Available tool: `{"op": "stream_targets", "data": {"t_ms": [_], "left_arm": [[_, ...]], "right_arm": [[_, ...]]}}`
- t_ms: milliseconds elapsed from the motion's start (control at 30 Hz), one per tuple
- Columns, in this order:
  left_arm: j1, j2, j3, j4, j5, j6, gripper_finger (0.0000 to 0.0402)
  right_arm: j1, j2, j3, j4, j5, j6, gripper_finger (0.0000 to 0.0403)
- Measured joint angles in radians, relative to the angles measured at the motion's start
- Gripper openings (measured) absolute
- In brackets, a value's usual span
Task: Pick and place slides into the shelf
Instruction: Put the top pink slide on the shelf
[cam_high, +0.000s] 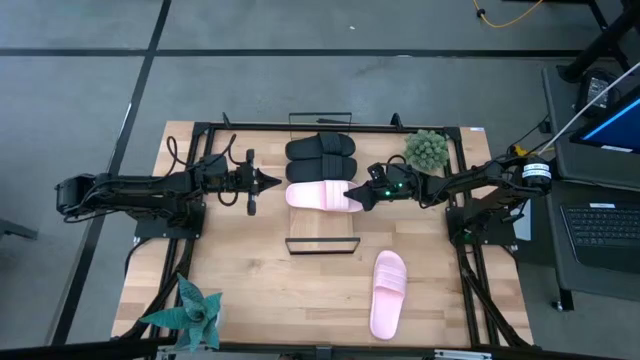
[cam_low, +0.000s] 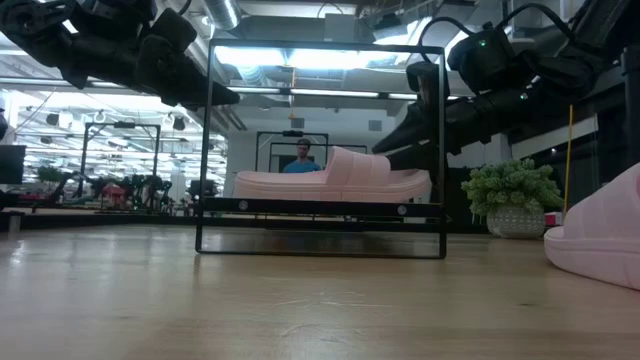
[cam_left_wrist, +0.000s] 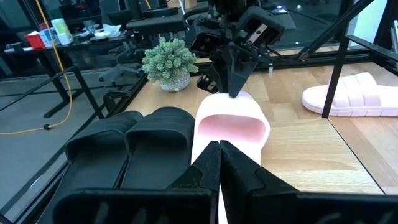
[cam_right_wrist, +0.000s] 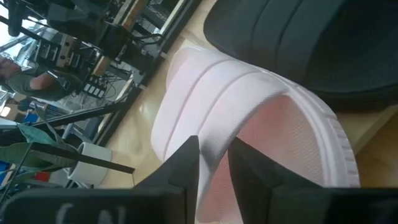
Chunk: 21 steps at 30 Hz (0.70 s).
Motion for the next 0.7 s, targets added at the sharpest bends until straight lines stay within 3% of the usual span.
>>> {"op": "stream_targets", "data": {"t_ms": [433,700], "left_arm": [[0.000,0.000,0.000,0.000,0.000,-0.002,0.0000],[0.000,0.000,0.000,0.000,0.000,-0.005,0.0000]], "right_arm": [[-0.001,0.000,0.000,0.010,-0.087,0.053,0.0180],[-0.056,-0.001,0.000,0.009,-0.183,0.066,0.0178]]}}
